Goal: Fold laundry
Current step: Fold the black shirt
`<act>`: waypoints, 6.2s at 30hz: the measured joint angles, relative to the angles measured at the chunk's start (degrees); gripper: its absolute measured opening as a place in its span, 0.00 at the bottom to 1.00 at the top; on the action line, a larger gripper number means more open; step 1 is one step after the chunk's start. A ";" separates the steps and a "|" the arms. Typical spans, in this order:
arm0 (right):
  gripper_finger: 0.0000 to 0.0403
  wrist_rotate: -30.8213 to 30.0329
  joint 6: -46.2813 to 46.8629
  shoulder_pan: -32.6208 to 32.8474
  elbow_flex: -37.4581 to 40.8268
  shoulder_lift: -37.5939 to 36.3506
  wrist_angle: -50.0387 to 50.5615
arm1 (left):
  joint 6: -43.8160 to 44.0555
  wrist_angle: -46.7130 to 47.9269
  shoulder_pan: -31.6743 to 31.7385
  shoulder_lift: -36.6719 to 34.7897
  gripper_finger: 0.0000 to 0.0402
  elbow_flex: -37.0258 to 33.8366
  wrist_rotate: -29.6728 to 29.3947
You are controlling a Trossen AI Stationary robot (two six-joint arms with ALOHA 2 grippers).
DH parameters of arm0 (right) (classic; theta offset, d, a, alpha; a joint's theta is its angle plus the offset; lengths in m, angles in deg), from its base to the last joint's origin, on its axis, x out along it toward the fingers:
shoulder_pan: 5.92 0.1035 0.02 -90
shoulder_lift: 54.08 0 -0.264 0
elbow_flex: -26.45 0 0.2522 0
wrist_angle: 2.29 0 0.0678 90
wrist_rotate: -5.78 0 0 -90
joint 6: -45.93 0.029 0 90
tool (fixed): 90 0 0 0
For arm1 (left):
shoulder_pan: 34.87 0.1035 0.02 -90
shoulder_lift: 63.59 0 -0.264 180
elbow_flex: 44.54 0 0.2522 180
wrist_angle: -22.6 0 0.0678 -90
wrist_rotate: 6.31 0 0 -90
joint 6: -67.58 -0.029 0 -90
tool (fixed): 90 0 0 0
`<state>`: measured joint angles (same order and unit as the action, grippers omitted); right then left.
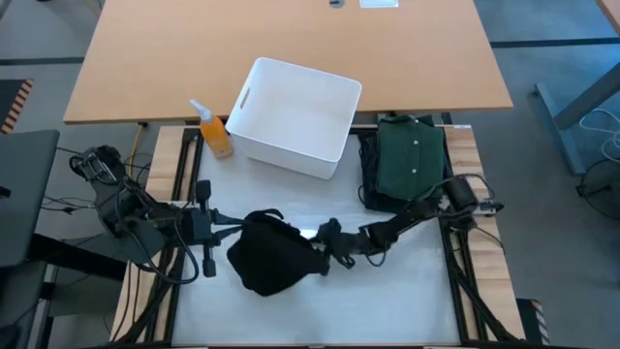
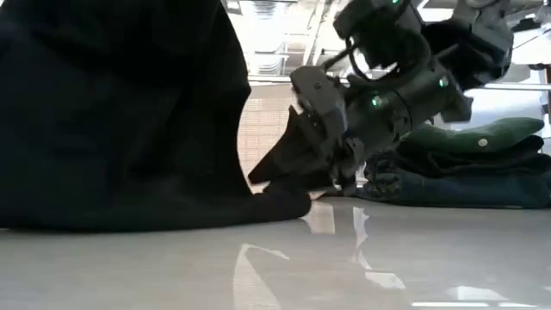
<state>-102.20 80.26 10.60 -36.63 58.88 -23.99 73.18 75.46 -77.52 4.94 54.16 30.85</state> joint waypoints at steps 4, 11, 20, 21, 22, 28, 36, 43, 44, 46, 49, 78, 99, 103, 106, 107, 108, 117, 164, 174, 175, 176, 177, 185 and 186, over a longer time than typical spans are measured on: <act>0.54 4.54 4.78 1.77 -0.19 2.44 -1.74 | -0.41 0.06 0.00 0.00 0.00 0.01 -0.02; 0.38 -0.72 6.18 7.64 -0.22 1.98 2.12 | -0.56 0.60 0.00 0.00 0.00 0.00 -0.02; 0.06 -1.92 -11.20 11.80 -2.60 -11.00 4.67 | -0.48 -0.65 -0.94 0.00 0.00 0.02 -0.17; 0.06 -1.83 -14.64 12.63 -3.20 -14.02 6.45 | -0.72 -1.23 -1.31 0.00 0.00 0.02 -0.13; 0.06 -1.84 -17.89 13.65 -3.95 -17.19 9.05 | -1.23 -1.95 -1.74 0.00 0.00 0.02 -0.14; 0.06 -6.14 -32.56 22.23 -12.50 -36.25 29.83 | -3.31 -3.97 -6.00 -0.37 0.00 0.02 -1.50; 0.06 -17.25 -37.22 33.98 -21.30 -47.58 45.04 | 22.52 18.86 -10.71 2.57 0.00 -1.37 -3.08; 0.06 -17.83 -27.09 35.45 -21.29 -46.46 55.06 | 42.54 15.58 -11.51 8.83 0.15 -18.33 12.74; 0.06 -17.89 -25.01 35.27 -21.27 -45.84 57.13 | 44.12 14.40 -11.48 9.70 0.19 -20.39 14.85; 0.06 -17.86 -21.22 34.42 -21.27 -44.43 59.50 | 47.45 13.62 -11.39 11.34 0.26 -23.12 18.71; 0.06 -17.81 -15.68 32.80 -21.27 -42.21 62.84 | 51.42 12.87 -11.15 12.13 0.35 -24.11 26.70; 0.06 -4.54 -3.20 28.83 -21.27 -27.41 65.25 | 0.38 -30.34 33.78 30.91 0.46 -18.75 56.70; 0.06 -4.54 -6.30 28.49 -21.27 -27.43 67.83 | 4.94 -36.68 35.07 40.59 0.46 -18.65 65.17; 0.06 -4.54 -5.88 28.48 -21.27 -27.43 67.88 | 5.45 -40.74 35.04 41.44 0.44 -18.60 66.80; 0.06 -4.54 -5.86 28.53 -21.27 -27.43 68.38 | 5.39 -43.19 34.97 41.14 0.34 -18.60 68.51; 0.06 -4.54 -5.69 28.61 -21.27 -27.43 68.45 | 5.03 -43.31 34.95 40.91 0.29 -18.60 69.36; 0.06 -4.54 -5.44 28.73 -21.27 -27.43 68.48 | 4.60 -43.62 34.93 40.72 0.23 -18.60 70.09; 0.06 -4.65 -0.74 28.85 -21.52 -28.93 76.75 | 1.89 -42.08 32.31 32.61 0.00 -18.67 73.53; 0.07 -13.23 11.33 26.96 -55.33 -7.05 111.91 | -0.52 -86.51 8.25 15.44 0.00 -46.03 39.02; 0.07 -0.99 4.92 24.52 -55.34 3.85 99.27 | -5.36 -88.93 9.90 37.53 0.10 -31.89 43.12; 0.07 -0.48 5.20 24.54 -55.32 4.18 99.14 | -5.95 -84.11 10.44 38.34 0.13 -29.31 43.16; 0.07 -0.25 5.82 24.60 -55.26 4.39 99.13 | -6.36 -79.04 10.98 39.14 0.16 -26.79 43.10; 0.07 -0.14 6.33 24.65 -55.25 4.60 99.02 | -6.72 -73.96 11.53 40.11 0.20 -24.41 42.96; 0.08 -0.08 7.19 25.53 -55.28 4.46 97.41 | -6.15 -62.58 15.04 47.42 0.45 -11.82 42.15; 0.08 -0.08 7.21 25.51 -55.28 4.46 97.40 | -5.46 -62.55 15.43 48.62 0.47 -11.11 43.09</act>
<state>-102.28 87.47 36.11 -91.91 63.34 73.41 67.73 12.91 -62.09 53.56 43.05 73.94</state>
